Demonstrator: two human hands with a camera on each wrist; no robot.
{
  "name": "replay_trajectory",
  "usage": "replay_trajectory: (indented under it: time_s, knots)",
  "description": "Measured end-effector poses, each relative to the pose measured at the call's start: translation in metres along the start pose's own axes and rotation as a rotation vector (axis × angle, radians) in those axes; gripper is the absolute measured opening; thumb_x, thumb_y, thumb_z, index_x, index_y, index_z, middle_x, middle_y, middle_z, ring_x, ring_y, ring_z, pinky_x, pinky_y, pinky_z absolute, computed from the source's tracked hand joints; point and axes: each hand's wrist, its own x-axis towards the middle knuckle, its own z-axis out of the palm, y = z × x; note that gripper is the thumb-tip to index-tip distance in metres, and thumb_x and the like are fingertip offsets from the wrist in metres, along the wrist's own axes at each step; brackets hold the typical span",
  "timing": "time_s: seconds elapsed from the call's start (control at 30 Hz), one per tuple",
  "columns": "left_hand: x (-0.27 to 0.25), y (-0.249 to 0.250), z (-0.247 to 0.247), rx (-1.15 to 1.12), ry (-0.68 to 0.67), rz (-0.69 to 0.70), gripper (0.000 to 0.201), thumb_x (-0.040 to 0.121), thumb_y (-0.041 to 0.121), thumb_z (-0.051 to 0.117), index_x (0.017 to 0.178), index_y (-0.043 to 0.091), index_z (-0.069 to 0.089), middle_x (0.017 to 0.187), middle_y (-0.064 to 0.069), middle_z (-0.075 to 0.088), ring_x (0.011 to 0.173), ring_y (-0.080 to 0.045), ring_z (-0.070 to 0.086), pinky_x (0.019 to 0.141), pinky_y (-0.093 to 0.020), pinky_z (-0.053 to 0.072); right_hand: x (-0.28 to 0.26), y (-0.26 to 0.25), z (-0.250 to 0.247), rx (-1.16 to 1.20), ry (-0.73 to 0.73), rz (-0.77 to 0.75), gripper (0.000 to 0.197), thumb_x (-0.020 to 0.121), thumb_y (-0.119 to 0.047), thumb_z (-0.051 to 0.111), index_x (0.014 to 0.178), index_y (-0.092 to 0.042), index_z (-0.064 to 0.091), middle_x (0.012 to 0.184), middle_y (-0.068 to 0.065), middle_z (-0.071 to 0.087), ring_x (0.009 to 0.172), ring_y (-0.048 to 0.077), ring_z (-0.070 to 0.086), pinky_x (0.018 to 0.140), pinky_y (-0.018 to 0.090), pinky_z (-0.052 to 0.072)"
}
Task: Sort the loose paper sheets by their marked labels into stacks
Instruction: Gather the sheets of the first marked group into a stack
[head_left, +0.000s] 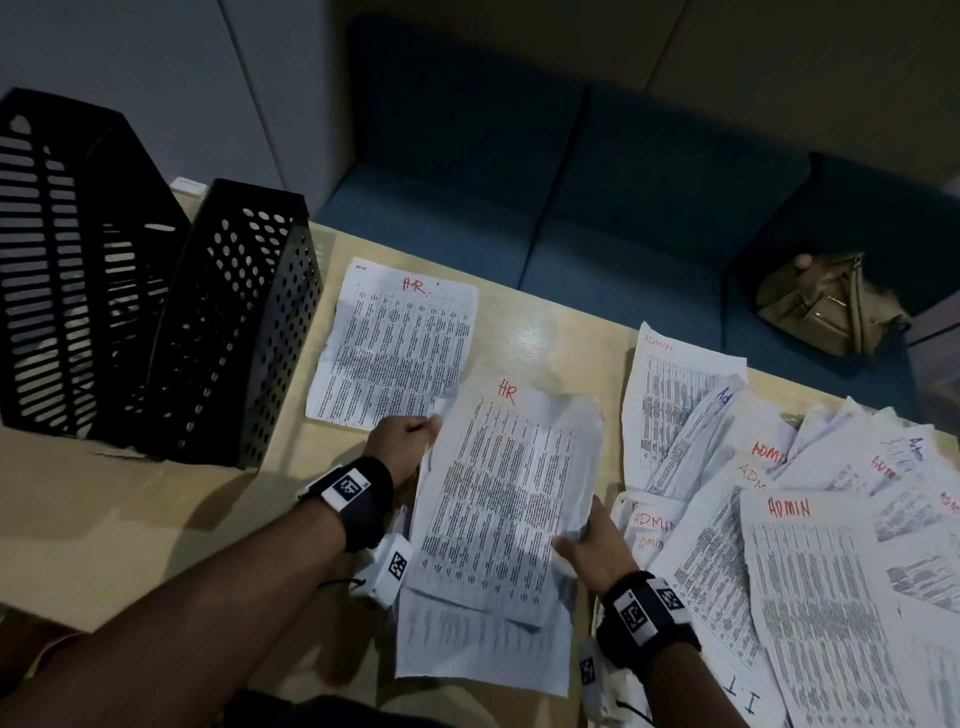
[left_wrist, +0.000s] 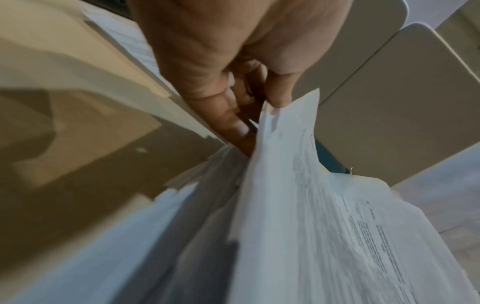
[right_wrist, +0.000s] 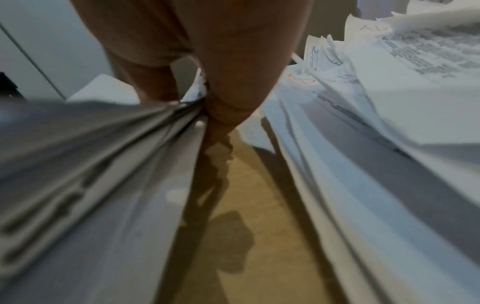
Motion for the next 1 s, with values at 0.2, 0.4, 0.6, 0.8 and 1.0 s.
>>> replay_trajectory:
  time_s: [0.2, 0.4, 0.6, 0.8, 1.0]
  knots:
    - [0.01, 0.001, 0.012, -0.21, 0.067, -0.116, 0.025, 0.09, 0.031, 0.061, 0.077, 0.015, 0.076, 0.079, -0.009, 0.075, 0.08, -0.034, 0.071, 0.077, -0.044, 0.056, -0.008, -0.004, -0.001, -0.105, -0.121, -0.112, 0.068, 0.082, 0.003, 0.053, 0.137, -0.027, 0.027, 0.126, 0.0, 0.052, 0.12, 0.023, 0.05, 0.101, 0.048, 0.045]
    - [0.01, 0.011, 0.03, -0.329, 0.182, -0.068, 0.021, 0.096, 0.025, 0.055, 0.101, 0.017, 0.074, 0.094, -0.005, 0.073, 0.09, -0.027, 0.066, 0.073, -0.026, 0.049, -0.012, -0.004, 0.003, 0.045, -0.173, -0.104, 0.082, 0.061, -0.016, 0.067, 0.128, -0.038, 0.025, 0.123, -0.008, 0.053, 0.12, 0.017, 0.049, 0.106, 0.045, 0.04]
    - [0.015, 0.007, 0.029, -0.261, 0.264, 0.102, 0.029, 0.095, 0.026, 0.055, 0.12, 0.013, 0.061, 0.118, -0.004, 0.061, 0.113, -0.024, 0.056, 0.095, -0.033, 0.045, -0.002, 0.008, 0.025, 0.318, 0.126, 0.006, 0.042, 0.092, -0.022, 0.059, 0.132, -0.025, 0.047, 0.124, -0.006, 0.059, 0.118, 0.018, 0.056, 0.095, 0.031, 0.044]
    - [0.035, -0.023, -0.01, 0.618, 0.229, 0.282, 0.061, 0.094, 0.024, 0.052, 0.15, 0.024, 0.026, 0.157, -0.002, 0.028, 0.145, -0.028, 0.02, 0.117, -0.042, 0.02, -0.004, 0.007, 0.023, 0.373, 0.142, 0.019, 0.042, 0.089, -0.004, 0.057, 0.126, -0.024, 0.051, 0.111, -0.009, 0.065, 0.102, 0.011, 0.061, 0.083, 0.025, 0.046]
    - [0.029, -0.026, -0.042, 0.744, 0.258, 0.187, 0.075, 0.088, 0.044, 0.059, 0.15, 0.022, 0.025, 0.121, -0.001, 0.059, 0.121, -0.027, 0.044, 0.095, -0.043, 0.044, 0.001, 0.015, 0.013, 0.347, 0.192, -0.001, 0.042, 0.095, -0.013, 0.052, 0.135, -0.024, 0.044, 0.115, 0.004, 0.064, 0.106, 0.023, 0.06, 0.086, 0.033, 0.047]
